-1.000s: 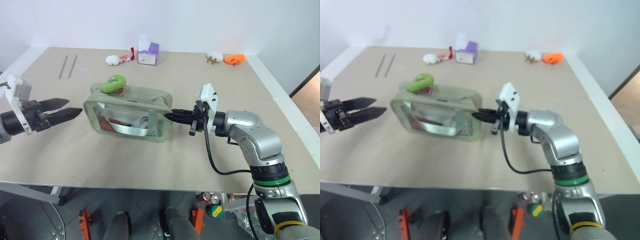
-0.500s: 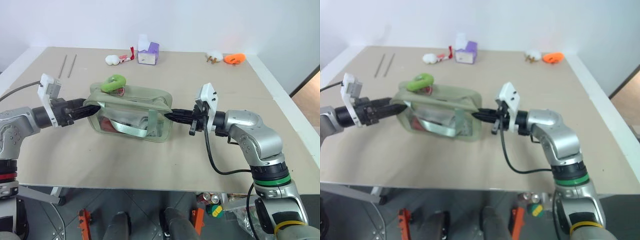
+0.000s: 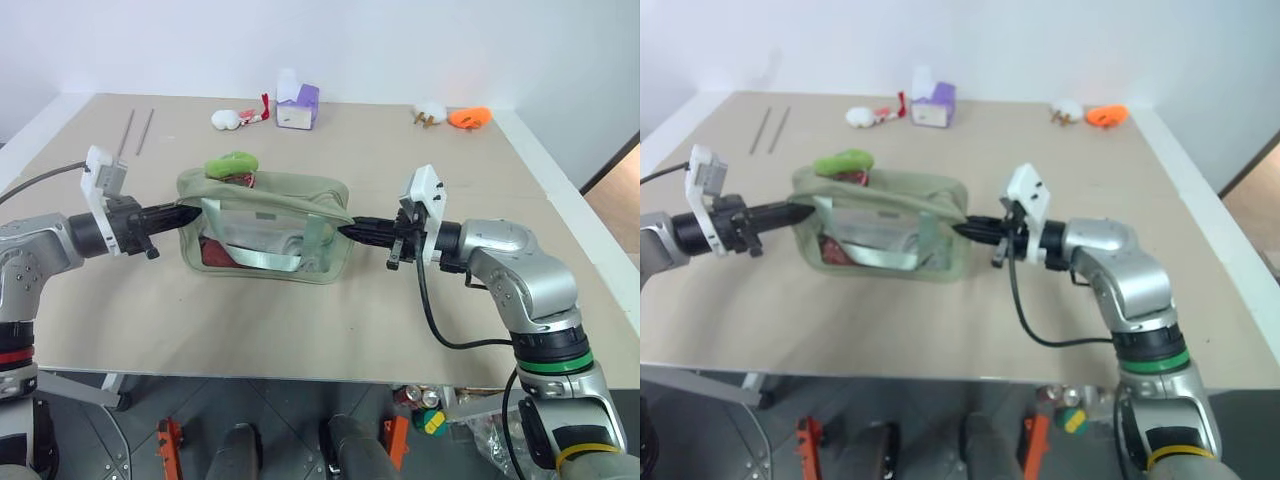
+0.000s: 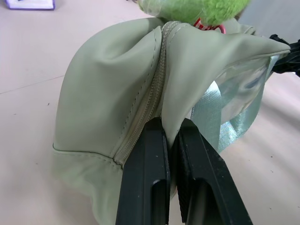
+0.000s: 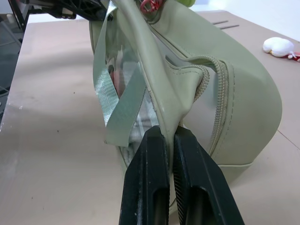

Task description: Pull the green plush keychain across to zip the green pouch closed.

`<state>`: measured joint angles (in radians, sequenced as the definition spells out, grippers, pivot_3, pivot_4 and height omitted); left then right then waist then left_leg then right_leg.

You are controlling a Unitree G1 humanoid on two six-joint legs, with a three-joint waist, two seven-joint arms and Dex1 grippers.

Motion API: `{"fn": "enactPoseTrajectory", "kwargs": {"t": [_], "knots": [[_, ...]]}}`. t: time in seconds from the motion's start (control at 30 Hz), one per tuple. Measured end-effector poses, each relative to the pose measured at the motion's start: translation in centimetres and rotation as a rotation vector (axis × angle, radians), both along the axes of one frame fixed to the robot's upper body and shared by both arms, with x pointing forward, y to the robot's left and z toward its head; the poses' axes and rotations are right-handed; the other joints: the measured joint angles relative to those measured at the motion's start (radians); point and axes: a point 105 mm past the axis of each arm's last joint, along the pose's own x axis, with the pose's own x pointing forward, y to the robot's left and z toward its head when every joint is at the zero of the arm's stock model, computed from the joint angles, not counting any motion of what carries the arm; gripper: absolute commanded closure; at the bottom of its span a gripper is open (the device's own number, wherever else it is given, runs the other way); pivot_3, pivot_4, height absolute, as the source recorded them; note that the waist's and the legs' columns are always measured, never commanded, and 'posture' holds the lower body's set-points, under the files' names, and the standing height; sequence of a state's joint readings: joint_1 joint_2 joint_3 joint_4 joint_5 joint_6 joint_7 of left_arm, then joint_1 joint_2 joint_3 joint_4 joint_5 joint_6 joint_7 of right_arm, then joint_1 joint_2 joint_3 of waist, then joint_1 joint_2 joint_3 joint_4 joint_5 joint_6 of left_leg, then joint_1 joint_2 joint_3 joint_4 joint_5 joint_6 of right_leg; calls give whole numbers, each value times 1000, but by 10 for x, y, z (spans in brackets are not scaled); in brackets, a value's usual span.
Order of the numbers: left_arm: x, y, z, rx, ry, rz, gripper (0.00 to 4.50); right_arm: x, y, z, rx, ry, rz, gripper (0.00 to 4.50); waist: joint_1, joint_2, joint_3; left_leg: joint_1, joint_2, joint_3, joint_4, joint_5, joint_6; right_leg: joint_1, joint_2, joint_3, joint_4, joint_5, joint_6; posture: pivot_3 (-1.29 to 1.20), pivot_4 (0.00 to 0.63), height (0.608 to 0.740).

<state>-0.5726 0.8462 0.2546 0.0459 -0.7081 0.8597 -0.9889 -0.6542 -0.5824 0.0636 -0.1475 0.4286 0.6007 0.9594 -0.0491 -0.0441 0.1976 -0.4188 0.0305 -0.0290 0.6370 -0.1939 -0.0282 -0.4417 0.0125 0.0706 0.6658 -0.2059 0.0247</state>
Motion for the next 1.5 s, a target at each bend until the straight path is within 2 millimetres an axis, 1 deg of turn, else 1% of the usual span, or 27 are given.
{"fn": "enactPoseTrajectory", "kwargs": {"t": [0.1,0.17,0.2,0.27,0.37,0.4,0.43,0.47,0.57,0.63,0.67,0.7,0.73,0.77,0.8,0.87,0.93,1.0,1.07,1.17,1.33,1.5], "knots": [[-2,-3,0,6,-6,-11,4413,-1,-4,-1,-10,4,6,4500,1,0,0,0,0,0,0,0,0,0,0,0,0,0,0,0,150,740],[-2,-4,0,1,-7,-16,4500,-3,-6,-2,-5,20,15,3793,1,0,0,0,0,0,0,0,0,0,0,0,0,0,0,0,150,740],[-2,-5,0,-1,-7,-18,4500,-4,-8,-2,-4,32,16,3519,1,0,0,0,0,0,0,0,0,0,0,0,0,0,0,0,150,740],[-2,-5,0,0,-9,-19,4500,-6,-15,-1,0,55,19,2744,1,0,0,0,0,0,0,0,0,0,0,0,0,0,0,0,150,740],[-2,-7,0,-3,-9,-23,4500,-9,-26,-1,-23,70,13,1856,1,0,0,0,0,0,0,0,0,0,0,0,0,0,0,0,150,740],[-2,-8,0,-2,-10,-27,4500,-9,-33,-1,-40,71,-4,1408,1,0,0,0,-1,0,0,0,0,0,0,0,0,0,0,0,150,740],[-2,-9,-1,-2,-8,-29,4500,-6,-43,0,-54,63,-36,1099,1,0,0,0,-1,0,0,0,0,0,0,0,0,0,0,0,150,740],[-2,-9,-1,-3,-8,-31,4500,-4,-50,2,-64,54,-62,892,1,0,0,0,-1,0,0,0,0,0,-1,0,0,0,1,0,150,740],[-2,-10,-2,-5,-7,-33,4500,4,-66,13,-56,15,-125,892,1,0,0,0,-1,0,1,0,0,0,0,0,0,0,1,0,150,740],[-2,-12,-2,-9,-8,-39,4500,14,-69,31,-31,-51,-170,892,-1,1,1,1,-1,2,1,0,0,0,0,1,0,2,1,0,150,740],[-2,-13,-3,-11,-10,-41,4500,22,-67,47,15,-99,-197,892,-5,1,1,1,0,2,1,0,0,0,0,2,0,2,1,0,150,740],[-2,-14,-2,-13,-16,-46,4500,27,-60,63,56,-148,-210,892,-6,1,1,2,0,2,1,0,0,0,0,2,0,3,0,0,150,740],[-1,-15,-2,-12,-19,-51,4500,29,-52,75,84,-186,-205,892,-7,1,1,2,0,2,1,0,0,1,1,2,0,3,0,0,150,740],[-1,-16,-3,-11,-21,-55,4500,30,-41,85,108,-217,-190,892,-7,1,1,2,0,1,1,0,0,1,1,1,0,3,0,0,150,740],[-1,-18,-4,-10,-22,-58,4500,31,-29,89,115,-237,-170,892,-7,1,0,2,1,0,1,0,0,1,1,1,0,3,-1,0,150,740],[-1,-20,-6,-6,-19,-65,4500,31,-8,86,118,-234,-126,892,-6,1,0,2,1,0,0,0,0,1,1,1,0,2,-1,0,150,740],[-1,-22,-9,-3,-13,-74,4500,30,17,75,108,-209,-72,892,0,1,1,-1,0,0,0,0,0,0,0,1,0,1,1,0,150,740],[-3,-24,-13,0,-5,-79,4500,28,32,72,91,-207,-31,892,4,1,1,-3,-1,0,1,0,0,-1,-1,1,0,0,2,0,150,740],[-4,-25,-15,3,-10,-84,4500,25,43,75,75,-237,6,892,6,1,1,-4,-2,0,1,0,0,0,-3,1,-2,0,3,0,150,740],[-7,-25,-16,4,-17,-88,4500,21,52,79,56,-276,44,892,6,1,0,-4,-3,0,1,0,0,0,-4,1,-2,-1,4,0,150,740],[-9,-26,-18,1,-19,-90,4500,19,61,74,12,-299,89,892,6,1,0,-3,-3,-1,1,0,0,0,-3,0,-2,0,3,0,150,740],[-8,-26,-18,-2,-26,-93,4500,18,77,71,-99,-389,132,892,6,1,0,-2,-2,-1,1,0,0,0,-2,0,-1,0,3,0,150,740]]}}
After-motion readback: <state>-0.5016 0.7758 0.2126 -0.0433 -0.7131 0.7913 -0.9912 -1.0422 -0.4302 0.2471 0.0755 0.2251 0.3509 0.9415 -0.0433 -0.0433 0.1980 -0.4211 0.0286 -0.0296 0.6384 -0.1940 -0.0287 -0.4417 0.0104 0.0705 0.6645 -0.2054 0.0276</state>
